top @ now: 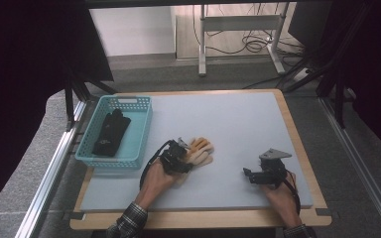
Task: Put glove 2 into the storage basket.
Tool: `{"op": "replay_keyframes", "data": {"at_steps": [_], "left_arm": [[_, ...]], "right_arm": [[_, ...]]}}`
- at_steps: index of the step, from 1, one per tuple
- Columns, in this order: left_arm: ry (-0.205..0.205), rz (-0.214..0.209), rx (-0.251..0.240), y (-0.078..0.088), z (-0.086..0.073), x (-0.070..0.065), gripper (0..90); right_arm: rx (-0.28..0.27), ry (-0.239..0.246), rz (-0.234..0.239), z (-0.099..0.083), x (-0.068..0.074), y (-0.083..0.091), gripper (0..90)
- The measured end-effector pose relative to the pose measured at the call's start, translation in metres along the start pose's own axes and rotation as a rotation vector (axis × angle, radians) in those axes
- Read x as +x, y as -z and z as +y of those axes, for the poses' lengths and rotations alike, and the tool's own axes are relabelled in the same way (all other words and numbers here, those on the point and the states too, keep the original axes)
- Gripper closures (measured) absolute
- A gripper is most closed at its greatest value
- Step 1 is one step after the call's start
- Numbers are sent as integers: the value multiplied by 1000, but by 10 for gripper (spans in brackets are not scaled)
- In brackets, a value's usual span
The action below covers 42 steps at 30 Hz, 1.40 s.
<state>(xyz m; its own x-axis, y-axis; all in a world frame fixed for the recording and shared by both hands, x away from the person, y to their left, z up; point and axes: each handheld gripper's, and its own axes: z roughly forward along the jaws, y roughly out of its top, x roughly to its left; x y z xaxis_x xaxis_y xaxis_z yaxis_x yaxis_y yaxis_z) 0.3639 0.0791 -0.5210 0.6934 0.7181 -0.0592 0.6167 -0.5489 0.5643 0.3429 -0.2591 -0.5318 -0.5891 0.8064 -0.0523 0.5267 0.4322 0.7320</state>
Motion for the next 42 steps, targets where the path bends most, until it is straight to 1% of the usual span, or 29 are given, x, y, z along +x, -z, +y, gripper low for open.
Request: {"op": "replay_keyframes", "data": {"at_steps": [3, 6, 9, 10, 11, 12, 14, 20, 26, 31, 36, 42], "left_arm": [[18, -13, -6, 2, 0, 3, 555], [34, 2, -20, 6, 0, 7, 558], [60, -2, -47, 13, 1, 13, 557], [62, -1, -51, 17, 2, 15, 557], [72, 4, -64, 20, 2, 16, 556], [72, 7, -63, 24, 3, 19, 555], [89, 13, -76, 30, 5, 23, 553], [121, 51, -102, 52, 10, 38, 546], [145, 90, -123, 75, 15, 52, 542], [173, 126, -140, 97, 16, 67, 540], [214, 163, -150, 114, 12, 86, 538], [266, 210, -152, 128, 2, 109, 536]], "right_arm": [[0, 0, 0, 0, 0, 0, 169], [0, 0, 0, 0, 0, 0, 169], [0, -1, 0, 0, 0, 0, 169], [0, -1, 0, 0, 0, 0, 169], [0, -1, 0, 0, 0, 0, 169], [0, -1, 0, 0, 0, 0, 169], [0, 0, 0, 0, 0, 0, 169], [0, -1, 0, 0, 0, 0, 169], [0, -1, 0, 0, 0, 0, 169], [0, -1, 1, 0, 0, 0, 169], [0, 0, 1, 0, 0, 0, 169], [0, 0, 1, 0, 0, 0, 169]]}}
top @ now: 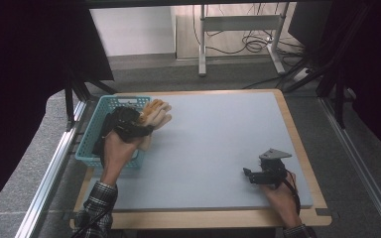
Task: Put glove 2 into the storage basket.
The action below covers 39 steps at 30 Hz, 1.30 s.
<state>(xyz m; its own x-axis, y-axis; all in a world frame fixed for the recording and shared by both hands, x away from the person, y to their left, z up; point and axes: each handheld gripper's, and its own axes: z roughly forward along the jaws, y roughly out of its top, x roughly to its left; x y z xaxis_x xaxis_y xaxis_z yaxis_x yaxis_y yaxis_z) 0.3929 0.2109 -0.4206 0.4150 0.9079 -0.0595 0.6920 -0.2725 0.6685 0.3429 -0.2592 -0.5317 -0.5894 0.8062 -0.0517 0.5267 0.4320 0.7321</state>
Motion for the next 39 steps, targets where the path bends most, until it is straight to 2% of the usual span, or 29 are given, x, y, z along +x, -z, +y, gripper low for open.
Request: {"op": "replay_keyframes", "data": {"at_steps": [9, 14, 18, 21, 24, 34, 36, 38, 39], "left_arm": [[106, 103, 16, 4, -12, 48, 530], [157, 145, 55, -6, -18, 68, 527], [171, 166, 106, -19, -21, 79, 523], [174, 161, 139, -30, -21, 81, 518], [174, 138, 174, -45, -20, 83, 510], [159, 87, 265, -84, -15, 77, 481], [154, 69, 289, -89, -15, 77, 453], [162, 39, 320, -93, -15, 78, 381], [162, 43, 333, -95, -15, 78, 342]], "right_arm": [[0, -1, 0, 0, 0, 0, 169], [0, -1, 0, 0, 0, 0, 169], [0, -1, 0, 0, 0, 0, 169], [0, -1, 0, 0, 0, 0, 169], [0, -1, 0, 0, 0, 0, 169], [-1, -1, 0, 0, 0, 0, 169], [-1, -1, 1, 0, 0, 0, 169], [-1, -1, 1, 0, 0, 0, 169], [-1, -1, 1, 0, 0, 0, 169]]}}
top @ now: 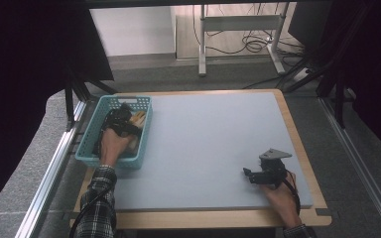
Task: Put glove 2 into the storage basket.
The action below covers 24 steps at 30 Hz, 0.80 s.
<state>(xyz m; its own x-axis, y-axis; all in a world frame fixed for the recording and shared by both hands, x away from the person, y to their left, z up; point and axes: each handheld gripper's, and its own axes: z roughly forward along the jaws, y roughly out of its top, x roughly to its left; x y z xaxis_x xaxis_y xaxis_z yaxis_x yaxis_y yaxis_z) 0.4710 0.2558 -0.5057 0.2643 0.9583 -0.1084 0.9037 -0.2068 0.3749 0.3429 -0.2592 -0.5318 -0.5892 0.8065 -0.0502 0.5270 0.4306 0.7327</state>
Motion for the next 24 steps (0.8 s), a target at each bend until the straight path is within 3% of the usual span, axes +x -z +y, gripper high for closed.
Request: {"op": "replay_keyframes", "data": {"at_steps": [3, 6, 10, 12, 15, 17, 20, 21, 24], "left_arm": [[0, -7, 24, 0, 0, 2, 229], [-12, -44, 17, 6, 0, 4, 86], [-29, -51, -36, 27, 0, 3, 61], [-28, -35, -79, 40, -1, 4, 75], [2, -20, -152, 56, -3, 11, 182], [22, -1, -171, 60, -6, 16, 397], [22, 96, -136, 53, -9, 20, 650], [23, 111, -122, 48, -10, 21, 709], [27, 91, -78, 34, -11, 24, 798]], "right_arm": [[0, 0, 0, 0, 0, 0, 169], [0, 0, 0, 0, 0, 0, 169], [0, 0, 0, 0, 0, 0, 169], [0, 0, 0, 0, 0, 0, 169], [0, 0, 0, 0, 0, 0, 169], [0, 0, 0, 0, 0, 0, 169], [0, 0, 0, 0, 0, 0, 169], [0, 0, 0, 0, 0, 0, 169], [0, 0, 0, 0, 0, 0, 169]]}}
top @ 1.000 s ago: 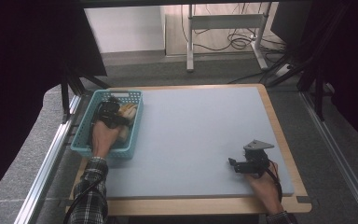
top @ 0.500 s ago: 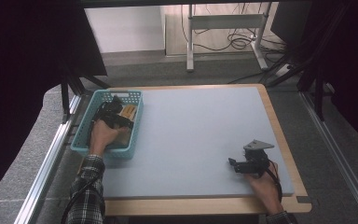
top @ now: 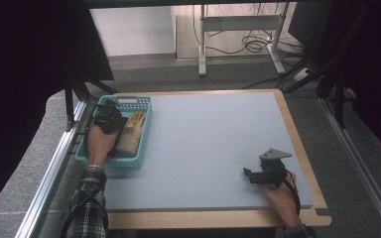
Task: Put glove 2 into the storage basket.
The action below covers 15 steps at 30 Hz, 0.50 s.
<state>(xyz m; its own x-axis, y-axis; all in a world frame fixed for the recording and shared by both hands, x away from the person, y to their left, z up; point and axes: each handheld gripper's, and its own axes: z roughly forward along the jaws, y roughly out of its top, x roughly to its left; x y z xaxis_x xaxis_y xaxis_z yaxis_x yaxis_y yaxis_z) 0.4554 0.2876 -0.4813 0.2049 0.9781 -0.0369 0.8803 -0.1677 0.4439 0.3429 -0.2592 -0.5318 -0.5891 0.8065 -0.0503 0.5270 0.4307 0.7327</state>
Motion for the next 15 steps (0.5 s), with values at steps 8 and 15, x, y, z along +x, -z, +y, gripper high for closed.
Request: {"op": "replay_keyframes", "data": {"at_steps": [8, 15], "left_arm": [[-6, -97, 9, -11, 0, -11, 886], [15, -113, -19, -6, -4, -3, 829]], "right_arm": [[0, 0, 0, 0, 0, 0, 169], [0, 0, 0, 0, 0, 0, 169]]}}
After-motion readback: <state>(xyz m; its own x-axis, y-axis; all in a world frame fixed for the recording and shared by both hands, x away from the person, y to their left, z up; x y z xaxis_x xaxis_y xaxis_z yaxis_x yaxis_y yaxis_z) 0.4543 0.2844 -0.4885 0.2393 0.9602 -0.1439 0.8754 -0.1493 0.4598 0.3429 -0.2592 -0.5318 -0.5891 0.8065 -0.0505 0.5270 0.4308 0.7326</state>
